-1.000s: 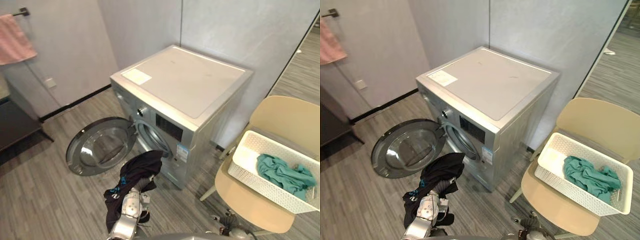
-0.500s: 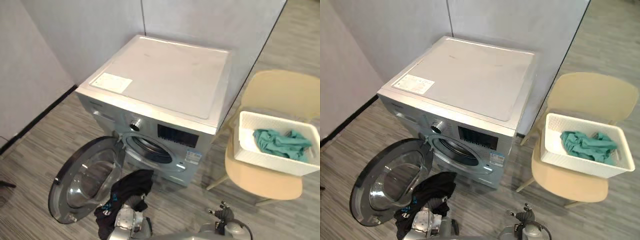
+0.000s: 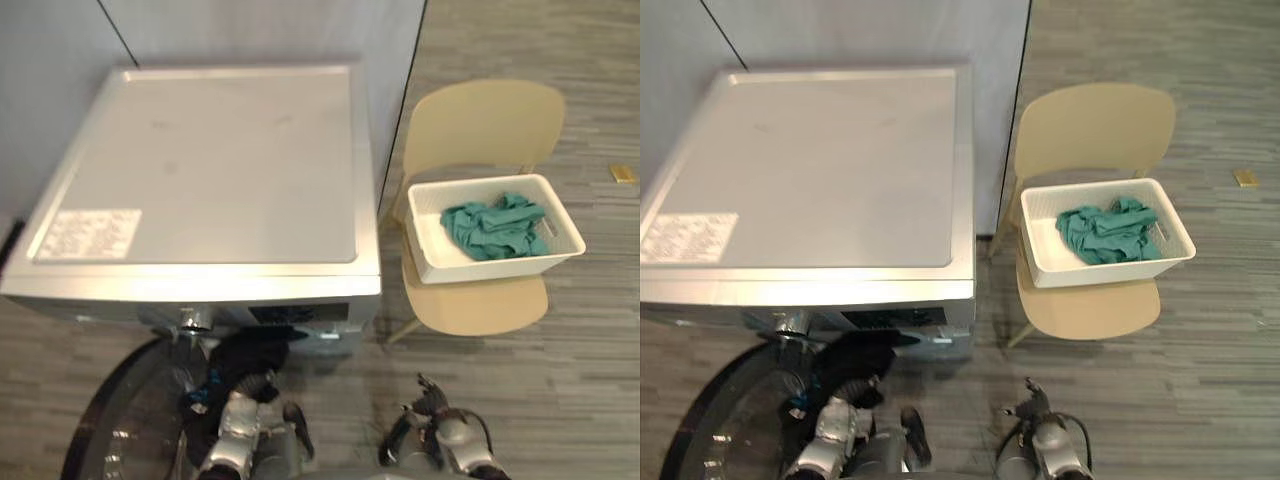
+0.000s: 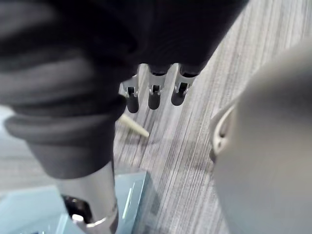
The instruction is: Pick up the laundry basket with both hands and put the clothes into the washing machine.
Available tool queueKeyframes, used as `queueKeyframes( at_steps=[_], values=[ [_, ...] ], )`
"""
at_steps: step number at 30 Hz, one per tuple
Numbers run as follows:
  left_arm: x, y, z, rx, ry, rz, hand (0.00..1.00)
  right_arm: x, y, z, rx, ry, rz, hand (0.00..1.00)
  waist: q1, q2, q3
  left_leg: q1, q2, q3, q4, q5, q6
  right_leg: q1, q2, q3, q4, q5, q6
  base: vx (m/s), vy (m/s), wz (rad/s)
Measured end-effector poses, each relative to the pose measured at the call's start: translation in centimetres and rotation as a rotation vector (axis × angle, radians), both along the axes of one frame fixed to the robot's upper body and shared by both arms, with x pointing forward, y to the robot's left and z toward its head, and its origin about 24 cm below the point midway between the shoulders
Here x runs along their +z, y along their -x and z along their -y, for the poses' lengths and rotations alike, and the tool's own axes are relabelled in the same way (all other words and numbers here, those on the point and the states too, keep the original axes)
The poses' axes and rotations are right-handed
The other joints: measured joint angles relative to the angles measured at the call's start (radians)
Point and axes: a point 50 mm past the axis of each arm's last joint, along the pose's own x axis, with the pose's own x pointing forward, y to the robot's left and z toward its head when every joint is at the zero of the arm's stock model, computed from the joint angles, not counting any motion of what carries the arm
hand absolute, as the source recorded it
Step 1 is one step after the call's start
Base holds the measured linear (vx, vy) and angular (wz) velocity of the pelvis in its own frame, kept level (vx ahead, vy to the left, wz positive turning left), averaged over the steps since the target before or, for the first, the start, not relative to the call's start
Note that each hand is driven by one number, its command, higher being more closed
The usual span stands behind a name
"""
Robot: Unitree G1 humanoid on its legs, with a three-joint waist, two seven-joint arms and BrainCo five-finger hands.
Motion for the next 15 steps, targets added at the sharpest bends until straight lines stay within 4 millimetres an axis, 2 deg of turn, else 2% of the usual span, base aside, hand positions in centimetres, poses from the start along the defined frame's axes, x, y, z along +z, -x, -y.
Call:
queueKeyframes(
  at_steps=[1, 2, 4, 9, 15],
  values=[
    [1.3, -1.8, -1.0, 0.013, -0.053, 0.055, 1.0, 0.9, -1.4, -0.7, 0.025, -0.009, 0.056, 0.0, -0.001, -0.01, 0.045, -0.057, 0.015, -0.019, 0.036, -0.001, 0.001, -0.024, 0.011, -0.019, -0.002, 0.0, -0.001, -0.02, -0.037, 0.29],
    [1.9, -2.7, -1.3, 0.013, -0.078, 0.077, 1.0, 1.3, -2.0, -0.9, 0.038, -0.01, 0.082, 0.0, 0.0, -0.014, 0.066, -0.076, 0.023, -0.021, 0.046, -0.001, 0.001, -0.035, 0.016, -0.022, -0.001, 0.0, -0.002, -0.06, -0.039, 0.19],
    [3.9, -5.2, -2.4, 0.026, -0.146, 0.147, 1.0, 2.8, -3.8, -1.6, 0.071, -0.017, 0.167, 0.0, 0.006, -0.038, 0.138, -0.109, 0.043, -0.016, 0.059, -0.001, 0.002, -0.071, 0.026, -0.018, 0.014, -0.005, -0.011, -0.08, -0.05, -0.06],
    [6.8, -8.6, -3.7, 0.11, -0.195, 0.24, 1.0, 5.6, -5.8, -3.4, 0.117, -0.03, 0.333, 0.0, -0.007, -0.077, 0.188, -0.175, 0.062, -0.006, 0.083, -0.001, 0.001, -0.156, 0.035, 0.009, 0.047, -0.013, -0.024, -0.08, -0.043, -0.16],
    [10.1, -11.4, -4.8, 0.163, -0.232, 0.332, 1.0, 7.1, -6.6, -5.5, 0.146, -0.095, 0.408, 0.0, -0.008, -0.118, 0.232, -0.281, 0.099, -0.013, 0.137, -0.003, 0.001, -0.256, 0.043, 0.021, 0.086, -0.021, -0.049, -0.08, -0.003, -0.08]
  ],
)
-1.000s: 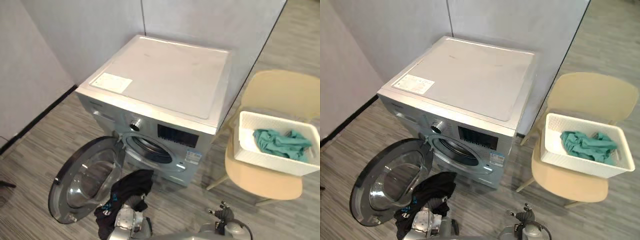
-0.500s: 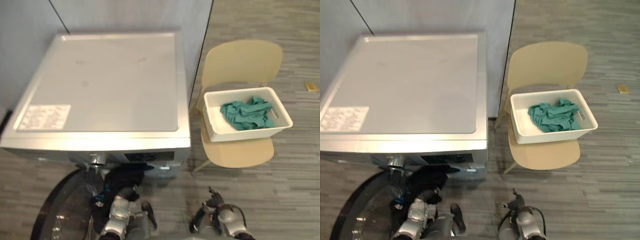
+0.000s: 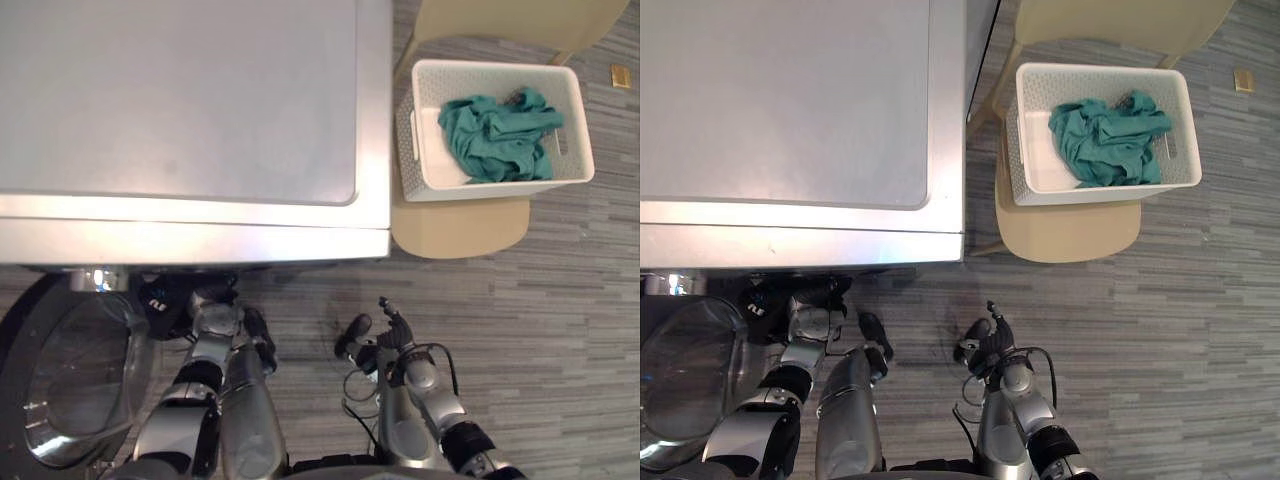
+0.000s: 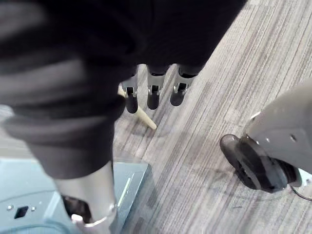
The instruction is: Pick up the laundry basket with both hands and put the clothes into the washing machine.
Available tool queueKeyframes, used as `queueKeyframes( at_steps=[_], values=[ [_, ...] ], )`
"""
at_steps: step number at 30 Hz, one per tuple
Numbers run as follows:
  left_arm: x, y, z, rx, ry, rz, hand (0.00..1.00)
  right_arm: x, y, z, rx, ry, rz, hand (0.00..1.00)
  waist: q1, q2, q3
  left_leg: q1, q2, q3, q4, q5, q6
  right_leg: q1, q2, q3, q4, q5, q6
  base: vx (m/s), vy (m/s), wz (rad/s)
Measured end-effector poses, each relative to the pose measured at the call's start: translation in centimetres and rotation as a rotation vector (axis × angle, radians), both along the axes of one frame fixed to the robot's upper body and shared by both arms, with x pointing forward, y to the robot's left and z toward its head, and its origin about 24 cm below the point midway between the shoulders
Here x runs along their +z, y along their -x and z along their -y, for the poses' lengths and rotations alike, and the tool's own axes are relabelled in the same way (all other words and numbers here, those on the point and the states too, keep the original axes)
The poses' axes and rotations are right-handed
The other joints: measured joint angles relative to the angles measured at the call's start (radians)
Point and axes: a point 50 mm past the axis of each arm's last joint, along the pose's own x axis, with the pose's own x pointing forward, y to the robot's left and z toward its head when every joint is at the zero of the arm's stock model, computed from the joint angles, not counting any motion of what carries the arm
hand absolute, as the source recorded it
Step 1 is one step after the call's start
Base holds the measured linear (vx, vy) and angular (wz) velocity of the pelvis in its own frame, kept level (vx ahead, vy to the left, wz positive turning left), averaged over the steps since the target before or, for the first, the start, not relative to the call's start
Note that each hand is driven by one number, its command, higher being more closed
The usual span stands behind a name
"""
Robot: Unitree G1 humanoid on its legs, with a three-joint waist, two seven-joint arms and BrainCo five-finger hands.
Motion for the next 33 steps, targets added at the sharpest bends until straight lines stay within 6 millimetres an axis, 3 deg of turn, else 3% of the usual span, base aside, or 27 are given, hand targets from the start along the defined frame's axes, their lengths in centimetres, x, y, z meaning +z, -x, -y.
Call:
queueKeyframes(
  at_steps=[5, 8, 12, 17, 23, 25, 26, 29, 33],
  values=[
    [2.8, -1.9, -0.9, 0.042, -0.013, 0.079, 1.0, 1.4, -0.8, -1.3, -0.008, -0.042, 0.075, 0.0, 0.0, -0.02, 0.027, -0.098, 0.034, -0.007, 0.059, -0.022, 0.001, -0.088, 0.013, 0.012, 0.033, -0.001, -0.017, -0.1, 0.02, -0.09],
    [5.9, -3.4, -2.0, 0.077, -0.045, 0.156, 1.0, 2.3, -1.1, -2.1, 0.02, -0.053, 0.118, 0.0, -0.002, -0.029, 0.033, -0.174, 0.054, -0.022, 0.107, -0.026, 0.007, -0.153, 0.012, 0.012, 0.074, -0.006, -0.028, -0.11, 0.006, -0.03],
    [12.2, -5.7, -3.1, 0.112, -0.038, 0.34, 1.0, 4.9, -1.6, -3.0, 0.015, -0.124, 0.224, 0.0, -0.003, -0.029, 0.033, -0.306, 0.088, -0.06, 0.181, -0.033, 0.017, -0.252, 0.007, -0.002, 0.136, -0.019, -0.049, -0.08, -0.007, 0.0],
    [20.7, -7.3, -0.6, 0.036, 0.103, 0.671, 1.0, 10.1, -1.8, -2.5, -0.05, -0.227, 0.451, 0.0, -0.007, -0.025, 0.035, -0.502, 0.107, -0.09, 0.316, -0.071, 0.039, -0.42, -0.044, -0.003, 0.279, -0.061, -0.073, -0.07, 0.011, 0.01],
    [27.2, -7.0, 2.8, -0.1, 0.231, 0.928, 1.0, 12.9, -1.5, -1.6, -0.09, -0.267, 0.568, 0.0, -0.005, -0.018, 0.041, -0.68, 0.139, -0.096, 0.434, -0.105, 0.057, -0.595, -0.077, 0.023, 0.392, -0.081, -0.089, -0.05, 0.007, -0.11],
    [30.0, -6.5, 3.7, -0.135, 0.228, 1.017, 1.0, 13.6, -1.3, -1.4, -0.094, -0.281, 0.601, 0.0, -0.004, -0.018, 0.041, -0.725, 0.153, -0.091, 0.457, -0.109, 0.063, -0.646, -0.075, 0.035, 0.407, -0.079, -0.092, -0.08, 0.002, -0.22],
    [32.5, -6.0, 4.3, -0.167, 0.227, 1.089, 1.0, 14.1, -1.1, -1.3, -0.098, -0.287, 0.624, 0.0, -0.009, -0.017, 0.041, -0.76, 0.16, -0.089, 0.466, -0.111, 0.063, -0.684, -0.074, 0.039, 0.414, -0.077, -0.096, -0.07, 0.0, -0.22],
    [35.0, -5.4, 4.2, -0.177, 0.17, 1.144, 1.0, 14.3, -0.8, -0.8, -0.118, -0.322, 0.63, 0.0, -0.002, -0.016, 0.039, -0.781, 0.19, -0.085, 0.496, -0.125, 0.061, -0.708, -0.059, 0.05, 0.425, -0.079, -0.102, -0.06, -0.003, -0.23],
    [36.4, -5.0, 4.6, -0.212, 0.156, 1.167, 1.0, 14.0, -0.5, -0.6, -0.115, -0.338, 0.625, 0.0, -0.01, -0.011, -0.005, -0.809, 0.247, -0.016, 0.493, -0.129, 0.063, -0.75, -0.05, 0.051, 0.412, -0.084, -0.099, -0.06, -0.025, -0.06]
  ],
)
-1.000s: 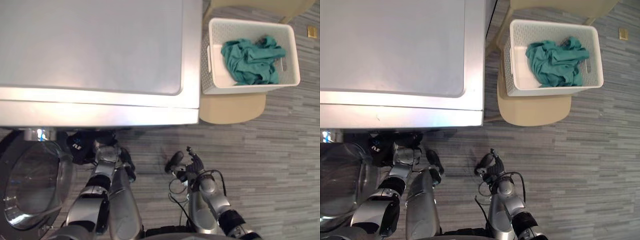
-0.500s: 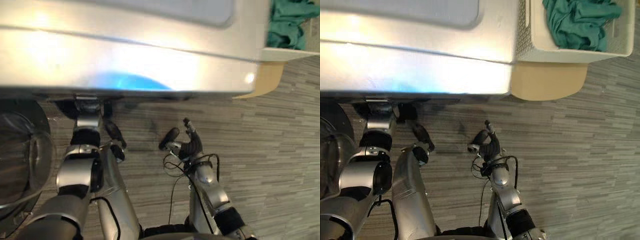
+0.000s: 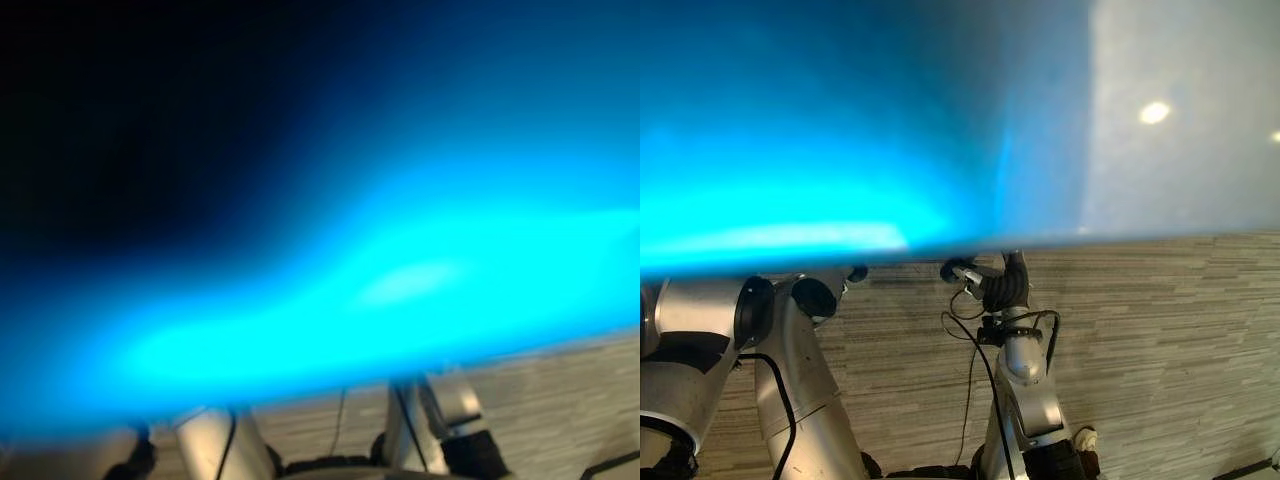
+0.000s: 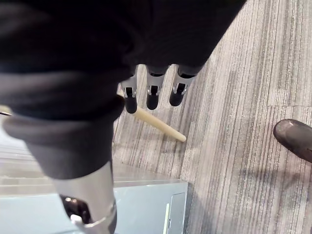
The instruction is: Pick up the laundry basket with both hands and put the clothes into the washing machine.
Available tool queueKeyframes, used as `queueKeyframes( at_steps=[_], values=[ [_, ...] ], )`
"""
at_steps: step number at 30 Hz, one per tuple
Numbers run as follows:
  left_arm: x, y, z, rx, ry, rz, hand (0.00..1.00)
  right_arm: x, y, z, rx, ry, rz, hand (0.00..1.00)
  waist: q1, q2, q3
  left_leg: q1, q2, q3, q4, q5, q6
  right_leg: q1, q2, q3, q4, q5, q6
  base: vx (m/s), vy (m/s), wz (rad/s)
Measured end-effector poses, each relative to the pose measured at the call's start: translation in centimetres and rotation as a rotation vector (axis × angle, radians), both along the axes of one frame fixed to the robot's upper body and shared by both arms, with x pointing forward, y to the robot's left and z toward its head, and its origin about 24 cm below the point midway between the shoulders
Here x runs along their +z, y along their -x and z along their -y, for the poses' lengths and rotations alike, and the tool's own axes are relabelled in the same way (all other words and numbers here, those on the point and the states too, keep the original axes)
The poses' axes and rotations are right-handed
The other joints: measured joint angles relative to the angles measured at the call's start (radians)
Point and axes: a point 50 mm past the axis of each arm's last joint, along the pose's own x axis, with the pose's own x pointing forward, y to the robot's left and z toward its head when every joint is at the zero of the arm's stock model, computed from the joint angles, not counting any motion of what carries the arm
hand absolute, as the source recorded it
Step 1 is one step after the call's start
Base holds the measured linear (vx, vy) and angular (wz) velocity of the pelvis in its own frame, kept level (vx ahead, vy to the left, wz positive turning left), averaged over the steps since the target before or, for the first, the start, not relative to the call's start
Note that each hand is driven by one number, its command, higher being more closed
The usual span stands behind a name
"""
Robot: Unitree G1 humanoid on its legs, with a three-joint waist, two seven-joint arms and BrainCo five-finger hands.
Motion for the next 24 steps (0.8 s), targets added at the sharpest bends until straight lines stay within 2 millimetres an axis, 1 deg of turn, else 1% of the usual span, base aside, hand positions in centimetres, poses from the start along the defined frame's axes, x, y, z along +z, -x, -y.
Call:
queueKeyframes(
  at_steps=[1, 6, 8, 10, 11, 12, 13, 14, 15, 16, 17, 19, 20, 23, 24],
  values=[
    [0.2, 0.0, 0.2, -0.018, -0.007, -0.002, 1.0, 0.0, 0.0, 0.0, 0.005, 0.001, 0.002, 0.0, 0.0, 0.0, -0.005, -0.001, 0.011, 0.016, 0.001, 0.0, 0.0, -0.007, 0.0, 0.002, 0.0, -0.001, -0.002, -0.05, -0.031, 0.01],
    [0.5, -0.5, 1.2, -0.168, 0.033, -0.031, 1.0, 0.1, 0.0, 0.2, 0.005, 0.009, 0.002, 0.0, 0.002, 0.004, -0.014, -0.003, 0.011, 0.042, -0.012, 0.0, 0.0, -0.027, 0.003, 0.015, -0.025, 0.002, 0.003, -0.06, -0.01, -0.05],
    [0.5, -0.8, 1.5, -0.215, 0.058, -0.045, 1.0, 0.4, 0.0, 0.6, 0.001, 0.015, 0.014, 0.0, 0.005, 0.006, -0.015, -0.003, 0.011, 0.05, -0.018, 0.0, 0.001, -0.03, 0.01, 0.017, -0.045, 0.004, 0.007, -0.08, 0.004, -0.15],
    [0.8, -1.0, 1.7, -0.258, 0.074, -0.047, 1.0, 1.4, 0.2, 1.2, -0.012, 0.013, 0.054, 0.0, 0.003, 0.017, -0.024, -0.002, 0.009, 0.083, -0.056, -0.001, 0.001, -0.037, 0.012, 0.013, -0.088, 0.012, 0.02, -0.08, 0.021, -0.12],
    [0.9, -0.9, 2.0, -0.276, 0.085, -0.038, 1.0, 1.7, 0.2, 1.5, -0.019, 0.018, 0.066, 0.0, 0.0, 0.021, -0.027, -0.012, 0.012, 0.088, -0.001, -0.016, 0.006, -0.046, 0.01, 0.016, -0.1, 0.014, 0.022, -0.06, 0.027, -0.08],
    [0.8, -0.9, 2.0, -0.279, 0.095, -0.032, 1.0, 1.8, 0.3, 1.7, -0.02, 0.025, 0.07, 0.0, 0.001, 0.022, -0.026, -0.028, 0.02, 0.047, 0.095, -0.042, 0.031, -0.047, 0.007, 0.018, -0.091, 0.014, 0.023, -0.03, 0.055, -0.39],
    [0.7, -1.0, 1.9, -0.286, 0.122, -0.022, 1.0, 1.8, 0.6, 2.1, -0.025, 0.044, 0.076, 0.0, 0.015, 0.032, -0.028, 0.022, 0.013, -0.007, 0.132, -0.136, -0.001, -0.05, 0.009, 0.018, -0.067, 0.02, 0.036, 0.03, 0.088, -0.34],
    [1.1, -0.7, 1.7, -0.294, 0.145, 0.007, 1.0, 1.8, 0.7, 2.4, -0.032, 0.045, 0.072, 0.0, 0.007, 0.036, -0.033, 0.027, 0.008, 0.006, 0.125, -0.191, -0.001, -0.059, -0.007, 0.043, -0.013, 0.021, 0.031, 0.05, 0.075, -0.2],
    [1.4, -0.5, 1.8, -0.297, 0.146, 0.025, 1.0, 1.6, 0.9, 2.4, -0.031, 0.044, 0.064, 0.0, 0.001, 0.038, -0.035, 0.024, 0.007, 0.009, 0.122, -0.191, -0.002, -0.047, -0.003, 0.052, -0.022, 0.018, 0.035, 0.03, 0.047, 0.2],
    [1.8, -0.1, 1.7, -0.295, 0.154, 0.06, 1.0, 1.5, 1.0, 2.4, -0.023, 0.045, 0.056, 0.0, -0.003, 0.041, -0.039, 0.022, 0.01, 0.021, 0.101, -0.183, -0.017, -0.041, -0.003, 0.033, -0.061, 0.027, 0.041, -0.05, 0.001, 0.16],
    [2.1, 0.0, 1.6, -0.31, 0.174, 0.085, 1.0, 1.4, 1.0, 2.4, -0.013, 0.057, 0.052, 0.0, -0.008, 0.042, -0.042, 0.017, 0.014, 0.027, 0.083, -0.177, -0.024, -0.034, 0.008, 0.019, -0.087, 0.027, 0.043, -0.05, 0.001, 0.08],
    [2.1, 0.0, 1.6, -0.349, 0.183, 0.083, 1.0, 1.3, 1.0, 2.6, -0.018, 0.06, 0.045, 0.0, -0.015, 0.042, -0.044, 0.019, 0.015, 0.033, 0.066, -0.172, -0.025, -0.028, 0.01, 0.014, -0.098, 0.03, 0.049, -0.08, -0.024, 0.1],
    [2.2, -0.1, 1.6, -0.364, 0.17, 0.083, 1.0, 1.1, 1.1, 2.6, -0.017, 0.06, 0.039, 0.0, -0.023, 0.041, -0.044, 0.024, 0.014, 0.043, 0.054, -0.166, -0.035, -0.025, 0.01, 0.014, -0.111, 0.035, 0.054, -0.08, -0.036, 0.21],
    [2.5, -0.2, 1.9, -0.39, 0.128, 0.073, 1.0, 1.0, 1.1, 2.6, -0.018, 0.063, 0.029, 0.0, -0.023, 0.04, -0.043, 0.032, 0.012, 0.056, 0.024, -0.144, -0.042, -0.019, 0.016, 0.007, -0.133, 0.039, 0.058, -0.04, -0.036, 0.11],
    [2.8, -0.4, 2.1, -0.399, 0.098, 0.057, 0.0, 0.8, 1.1, 2.5, -0.016, 0.064, 0.023, 0.0, -0.023, 0.04, -0.043, 0.037, 0.012, 0.063, 0.007, -0.139, -0.05, -0.01, 0.018, -0.004, -0.155, 0.049, 0.065, -0.05, -0.023, 0.03]
  ],
)
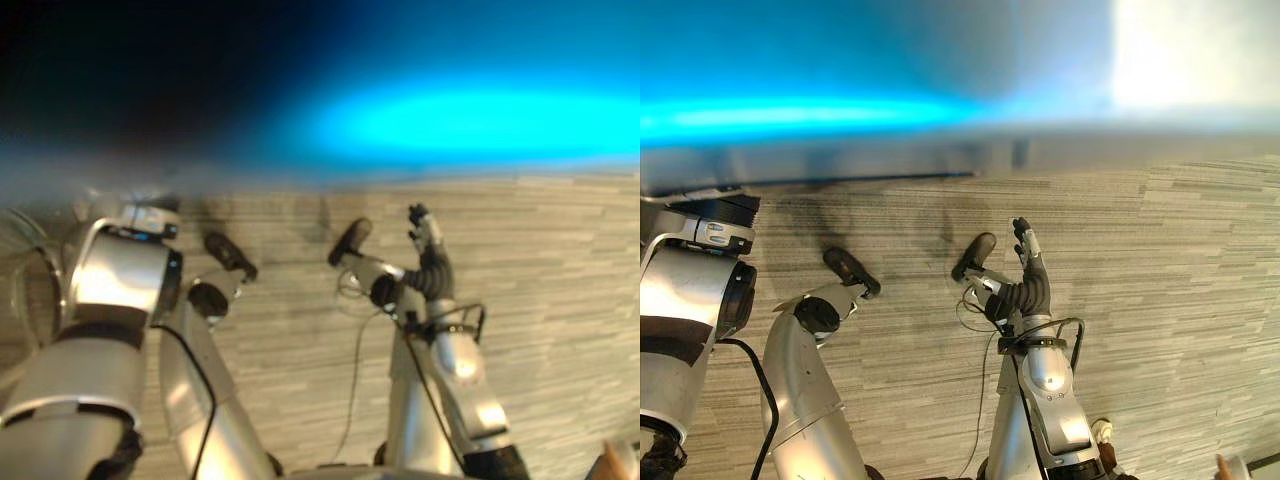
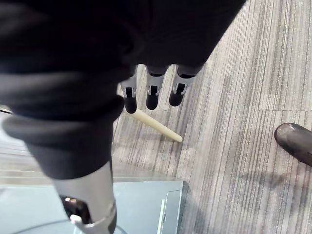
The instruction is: Pick up the laundry basket with both hands and put the clothes into the washing machine.
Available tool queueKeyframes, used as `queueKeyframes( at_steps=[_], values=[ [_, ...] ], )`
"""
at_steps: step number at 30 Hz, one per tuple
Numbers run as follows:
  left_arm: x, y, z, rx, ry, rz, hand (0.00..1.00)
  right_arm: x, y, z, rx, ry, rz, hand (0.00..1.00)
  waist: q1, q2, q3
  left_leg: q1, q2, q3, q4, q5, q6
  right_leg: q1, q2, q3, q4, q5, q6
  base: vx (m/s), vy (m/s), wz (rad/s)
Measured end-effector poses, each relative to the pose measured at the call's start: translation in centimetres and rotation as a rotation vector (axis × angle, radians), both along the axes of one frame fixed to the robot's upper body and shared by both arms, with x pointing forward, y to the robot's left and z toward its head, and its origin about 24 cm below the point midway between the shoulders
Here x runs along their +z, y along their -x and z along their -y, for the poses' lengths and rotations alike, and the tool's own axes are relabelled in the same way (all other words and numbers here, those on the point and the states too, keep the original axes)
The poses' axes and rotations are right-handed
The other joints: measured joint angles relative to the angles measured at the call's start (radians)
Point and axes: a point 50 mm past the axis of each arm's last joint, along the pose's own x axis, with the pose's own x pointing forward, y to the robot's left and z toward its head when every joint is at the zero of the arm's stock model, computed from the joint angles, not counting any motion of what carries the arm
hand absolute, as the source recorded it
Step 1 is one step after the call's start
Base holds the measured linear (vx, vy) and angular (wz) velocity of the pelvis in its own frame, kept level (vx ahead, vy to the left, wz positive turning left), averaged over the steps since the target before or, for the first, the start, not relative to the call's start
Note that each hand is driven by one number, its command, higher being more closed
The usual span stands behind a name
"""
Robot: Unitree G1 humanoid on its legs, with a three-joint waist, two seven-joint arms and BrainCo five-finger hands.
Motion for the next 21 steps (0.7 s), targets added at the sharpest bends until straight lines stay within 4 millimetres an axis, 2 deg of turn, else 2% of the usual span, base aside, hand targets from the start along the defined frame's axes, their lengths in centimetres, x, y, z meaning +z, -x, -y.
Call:
queueKeyframes(
  at_steps=[2, 3, 5, 6, 7, 10, 12, 13, 16, 19, 20, 21],
  values=[
    [0.4, -0.1, 0.1, 0.015, -0.075, -0.013, 0.0, -0.5, -0.1, -0.1, 0.004, 0.004, -0.022, 0.0, 0.0, -0.001, 0.0, 0.008, 0.0, 0.01, -0.029, 0.024, 0.002, 0.012, 0.009, -0.013, -0.037, 0.025, 0.001, -0.05, -0.018, 0.01],
    [0.8, -0.2, 0.2, 0.056, -0.175, -0.026, 0.0, -0.8, -0.1, -0.1, 0.009, 0.008, -0.035, 0.0, 0.0, -0.001, 0.001, 0.012, -0.001, 0.016, -0.047, 0.038, 0.006, 0.017, 0.016, -0.014, -0.055, 0.032, 0.008, -0.06, -0.02, 0.03],
    [1.6, -0.2, 0.6, 0.215, -0.43, -0.051, 0.0, -1.3, 0.0, -0.2, 0.023, 0.021, -0.053, 0.0, 0.0, -0.002, 0.002, 0.021, -0.001, 0.032, -0.069, 0.056, 0.003, 0.025, 0.021, -0.021, -0.081, 0.057, 0.006, -0.06, -0.018, 0.06],
    [1.8, -0.2, 0.6, 0.262, -0.49, -0.054, 0.0, -1.4, 0.0, -0.3, 0.026, 0.021, -0.058, 0.0, 0.001, -0.002, 0.002, 0.023, -0.001, 0.035, -0.076, 0.065, 0.007, 0.026, 0.025, -0.021, -0.088, 0.061, 0.01, -0.05, -0.009, 0.02],
    [2.2, 0.0, 0.7, 0.368, -0.613, -0.055, 0.0, -1.5, 0.2, -0.6, 0.044, 0.023, -0.065, 0.0, 0.0, -0.004, 0.002, 0.025, 0.0, 0.038, -0.084, 0.074, 0.009, 0.031, 0.03, -0.024, -0.102, 0.076, 0.001, -0.04, -0.002, -0.01],
    [2.4, -0.2, 1.2, 0.677, -0.916, -0.063, 0.0, -1.7, 0.6, -1.1, 0.079, 0.023, -0.053, 0.0, 0.0, -0.005, 0.003, 0.026, 0.006, 0.041, -0.085, 0.08, 0.017, 0.039, 0.034, -0.032, -0.113, 0.087, 0.013, -0.03, 0.01, -0.04],
    [2.2, -0.4, 1.2, 0.784, -0.997, -0.088, 0.0, -1.5, 0.7, -1.4, 0.091, 0.016, -0.031, 0.0, -0.001, -0.008, 0.002, 0.026, 0.015, 0.045, -0.084, 0.083, 0.021, 0.042, 0.045, -0.03, -0.126, 0.091, 0.018, -0.02, 0.017, -0.12],
    [2.1, -0.5, 1.2, 0.796, -1.005, -0.098, 0.0, -1.4, 0.7, -1.5, 0.093, 0.014, -0.025, 0.0, -0.001, -0.008, 0.002, 0.026, 0.015, 0.045, -0.084, 0.083, 0.021, 0.043, 0.045, -0.03, -0.128, 0.091, 0.019, -0.02, 0.024, -0.09],
    [1.3, -1.2, 1.1, 0.621, -0.82, -0.153, 0.0, -1.4, 0.8, -1.7, 0.102, 0.011, -0.023, 0.0, -0.001, -0.013, 0.002, 0.026, 0.015, 0.046, -0.084, 0.083, 0.021, 0.042, 0.045, -0.031, -0.128, 0.092, 0.019, 0.0, 0.0, 0.0],
    [-0.2, -2.3, 0.2, 0.267, -0.434, -0.23, 0.0, -1.6, 0.8, -1.6, 0.101, 0.021, -0.04, 0.0, -0.001, -0.022, -0.001, 0.023, 0.017, 0.041, -0.084, 0.082, 0.021, 0.041, 0.048, -0.035, -0.129, 0.091, 0.019, -0.01, 0.001, -0.03],
    [-0.4, -2.3, 0.2, 0.183, -0.341, -0.228, 0.0, -1.7, 0.8, -1.5, 0.102, 0.026, -0.045, 0.0, -0.002, -0.023, -0.002, 0.02, 0.018, 0.037, -0.084, 0.082, 0.021, 0.041, 0.05, -0.037, -0.13, 0.091, 0.019, -0.01, 0.001, -0.09],
    [-0.4, -2.3, -0.2, 0.052, -0.169, -0.206, 0.0, -1.9, 0.8, -1.4, 0.105, 0.04, -0.059, 0.0, -0.002, -0.023, -0.007, 0.01, 0.019, 0.024, -0.082, 0.082, 0.021, 0.04, 0.056, -0.042, -0.136, 0.091, 0.019, -0.01, 0.0, -0.14]
  ],
)
